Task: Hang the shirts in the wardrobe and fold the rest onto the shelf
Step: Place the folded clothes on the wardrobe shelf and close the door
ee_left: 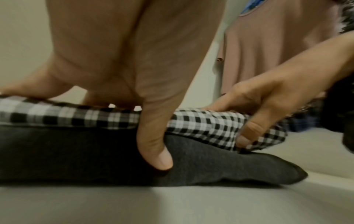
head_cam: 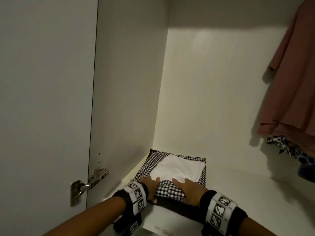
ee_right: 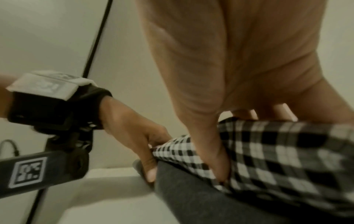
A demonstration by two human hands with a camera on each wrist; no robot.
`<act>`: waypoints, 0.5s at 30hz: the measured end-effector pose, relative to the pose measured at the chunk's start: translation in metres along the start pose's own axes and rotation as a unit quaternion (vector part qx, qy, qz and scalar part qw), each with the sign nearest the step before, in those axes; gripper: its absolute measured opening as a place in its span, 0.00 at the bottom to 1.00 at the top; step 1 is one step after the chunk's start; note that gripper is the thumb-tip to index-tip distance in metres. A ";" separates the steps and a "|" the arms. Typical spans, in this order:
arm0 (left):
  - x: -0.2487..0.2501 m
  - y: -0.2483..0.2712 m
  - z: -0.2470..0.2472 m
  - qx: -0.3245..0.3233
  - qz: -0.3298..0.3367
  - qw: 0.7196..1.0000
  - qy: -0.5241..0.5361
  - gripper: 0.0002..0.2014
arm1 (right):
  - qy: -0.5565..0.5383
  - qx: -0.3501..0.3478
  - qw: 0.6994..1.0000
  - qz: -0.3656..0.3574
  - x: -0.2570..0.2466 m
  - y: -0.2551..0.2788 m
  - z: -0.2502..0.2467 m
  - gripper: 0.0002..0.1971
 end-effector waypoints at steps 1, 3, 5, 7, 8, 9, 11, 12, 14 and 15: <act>-0.001 -0.008 -0.005 0.007 0.013 1.000 -0.006 0.47 | 0.004 -0.009 1.000 0.003 0.001 -0.007 -0.004 0.40; -0.001 -0.021 -0.014 0.031 0.033 0.999 -0.001 0.47 | 0.003 -0.012 1.000 0.013 0.003 -0.024 -0.010 0.41; -0.004 -0.036 -0.017 0.053 0.031 0.998 -0.006 0.48 | 0.008 -0.011 1.000 0.021 0.009 -0.043 -0.011 0.42; -0.010 -0.067 -0.011 0.063 0.010 0.998 -0.019 0.51 | 0.016 0.003 1.000 0.027 0.022 -0.068 -0.005 0.44; -0.012 -0.091 -0.005 0.058 0.008 0.998 -0.023 0.54 | 0.019 0.016 0.999 0.030 0.027 -0.077 -0.004 0.44; -0.015 -0.117 0.003 0.045 0.000 0.999 -0.031 0.56 | 0.016 0.025 0.999 0.035 0.033 -0.084 -0.003 0.44; -0.015 -0.135 0.004 0.043 -0.004 0.999 -0.025 0.55 | -0.015 0.039 0.998 0.036 0.040 -0.089 -0.002 0.40; -0.017 -0.137 0.003 0.052 -0.013 0.998 -0.016 0.52 | -0.032 0.046 0.998 0.042 0.041 -0.086 0.000 0.39; -0.010 -0.102 -0.013 0.074 -0.031 0.996 0.023 0.45 | -0.058 0.054 0.996 0.043 0.042 -0.071 0.004 0.39; -0.004 -0.081 -0.019 0.086 -0.041 0.994 0.047 0.41 | -0.071 0.059 0.995 0.035 0.043 -0.062 0.007 0.41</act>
Point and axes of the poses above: each hand's wrist, its own y-axis away from the middle knuckle, its own z-axis out of the palm, x = y × z, the point moved 6 cm from there along -y, towards the middle knuckle, and after that the axes turned 8 degrees about -y, right-handed, at the moved point
